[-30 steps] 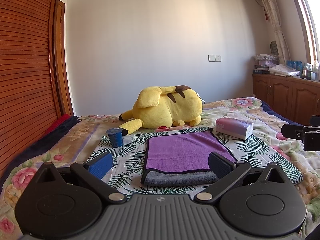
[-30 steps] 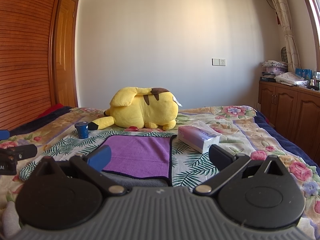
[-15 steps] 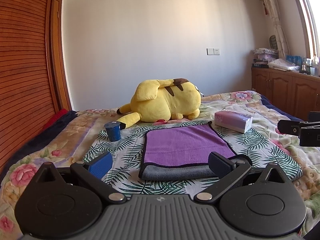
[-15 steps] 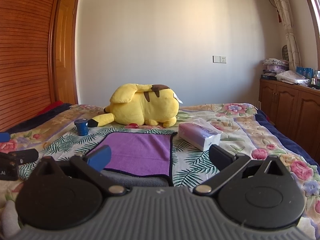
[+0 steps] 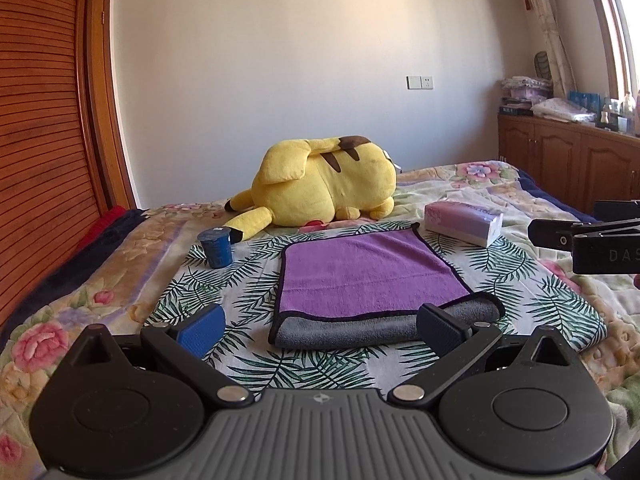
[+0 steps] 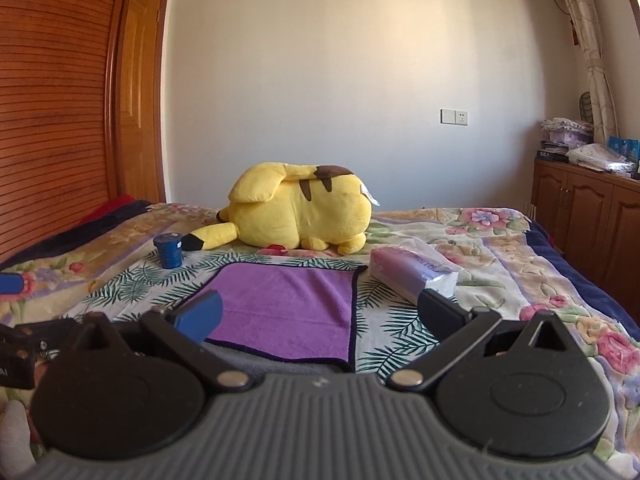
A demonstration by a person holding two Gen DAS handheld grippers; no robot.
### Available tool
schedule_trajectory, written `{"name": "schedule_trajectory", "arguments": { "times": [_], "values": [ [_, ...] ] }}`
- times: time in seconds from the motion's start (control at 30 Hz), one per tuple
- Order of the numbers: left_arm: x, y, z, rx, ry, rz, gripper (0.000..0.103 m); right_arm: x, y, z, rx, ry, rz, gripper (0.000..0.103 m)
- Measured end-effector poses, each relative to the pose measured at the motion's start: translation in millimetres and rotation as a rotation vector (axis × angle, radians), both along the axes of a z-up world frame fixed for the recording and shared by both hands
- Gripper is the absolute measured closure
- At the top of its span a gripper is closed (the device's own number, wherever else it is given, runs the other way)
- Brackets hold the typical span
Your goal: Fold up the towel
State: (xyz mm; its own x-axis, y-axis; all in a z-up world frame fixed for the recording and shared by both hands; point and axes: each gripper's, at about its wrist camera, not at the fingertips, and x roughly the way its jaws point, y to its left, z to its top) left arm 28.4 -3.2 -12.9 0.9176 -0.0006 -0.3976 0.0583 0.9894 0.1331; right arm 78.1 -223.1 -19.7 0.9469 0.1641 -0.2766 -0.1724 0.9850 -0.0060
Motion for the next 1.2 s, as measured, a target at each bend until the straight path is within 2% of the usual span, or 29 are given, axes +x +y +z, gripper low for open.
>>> {"name": "schedule_trajectory", "arguments": {
  "times": [0.3,0.37,0.4,0.43,0.7,0.87,1.2],
  "values": [
    [26,7,-5,0.004,0.047,-0.009,0.016,23,5,-9,-0.017,0.098,0.054,0.001],
    [32,10,-4,-0.007,0.055,-0.009,0.016,28,7,-11,-0.025,0.116,0.065,0.004],
    [35,11,-4,-0.01,0.058,-0.009,0.016,30,7,-12,-0.031,0.125,0.07,0.011],
    [37,12,-4,-0.013,0.059,-0.009,0.016,32,8,-13,-0.034,0.133,0.077,0.014],
    [58,16,-8,-0.023,0.087,-0.033,0.016,56,11,-21,-0.058,0.185,0.092,0.015],
    [72,20,-11,-0.03,0.104,-0.048,0.016,73,7,-29,-0.041,0.253,0.1,0.017],
    [104,28,-23,-0.029,0.146,-0.061,0.031,94,9,-46,-0.051,0.363,0.136,0.025]
  ]
}}
